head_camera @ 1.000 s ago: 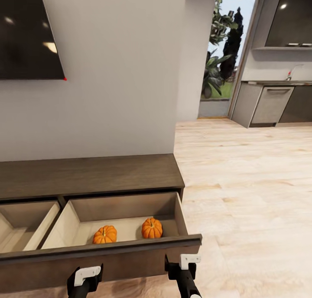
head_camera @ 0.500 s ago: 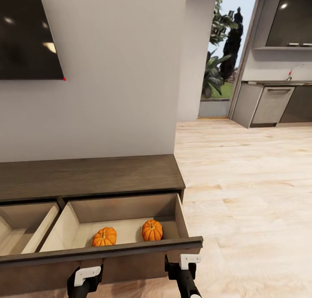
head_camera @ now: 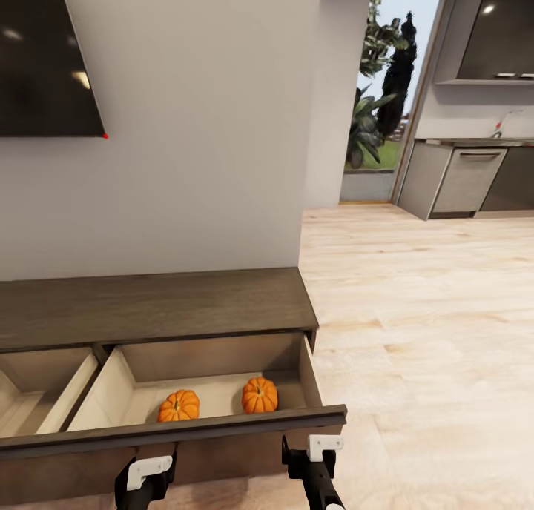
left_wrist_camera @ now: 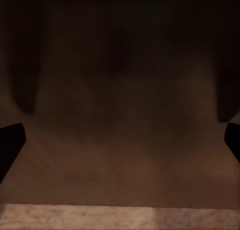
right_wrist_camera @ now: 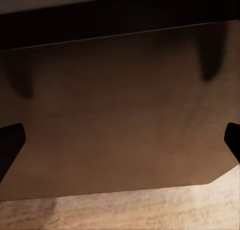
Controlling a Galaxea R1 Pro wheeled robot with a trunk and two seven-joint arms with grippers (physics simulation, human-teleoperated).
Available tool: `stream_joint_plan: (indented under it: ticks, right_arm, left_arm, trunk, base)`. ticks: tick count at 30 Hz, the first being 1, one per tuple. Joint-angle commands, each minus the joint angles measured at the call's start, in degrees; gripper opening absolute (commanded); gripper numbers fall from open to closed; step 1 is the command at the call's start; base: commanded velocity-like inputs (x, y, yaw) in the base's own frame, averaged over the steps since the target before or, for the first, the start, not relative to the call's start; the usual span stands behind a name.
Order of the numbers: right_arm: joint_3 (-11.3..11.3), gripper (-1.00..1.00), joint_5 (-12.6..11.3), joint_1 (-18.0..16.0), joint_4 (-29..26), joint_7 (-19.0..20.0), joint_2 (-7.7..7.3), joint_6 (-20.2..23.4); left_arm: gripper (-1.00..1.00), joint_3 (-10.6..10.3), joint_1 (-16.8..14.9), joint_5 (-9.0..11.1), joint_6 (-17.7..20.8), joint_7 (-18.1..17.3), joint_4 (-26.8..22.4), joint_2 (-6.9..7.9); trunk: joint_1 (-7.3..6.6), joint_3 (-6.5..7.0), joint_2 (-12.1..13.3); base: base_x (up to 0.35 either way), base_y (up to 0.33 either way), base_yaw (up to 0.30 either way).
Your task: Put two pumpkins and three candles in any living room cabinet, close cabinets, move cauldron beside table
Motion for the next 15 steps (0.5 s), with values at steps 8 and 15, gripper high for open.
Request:
stream_joint_plan:
  ticks: [8, 15]
  right_arm:
    - [0.34, 1.00, -0.55, -0.07, 0.03, -0.32, -0.04, -0.38]
    - [0.34, 1.00, -0.59, -0.07, 0.03, -0.32, -0.04, -0.38]
  left_arm:
    - [1.00, -0.52, -0.05, 0.26, -0.20, 0.32, -0.01, 0.07]
    - [1.00, -0.52, -0.05, 0.26, -0.20, 0.24, -0.01, 0.07]
  trunk:
    - [0.00, -0.04, -0.02]
    - [0.00, -0.04, -0.02]
  base:
    - [0.221, 0.000, 0.000]
    - [0.242, 0.000, 0.000]
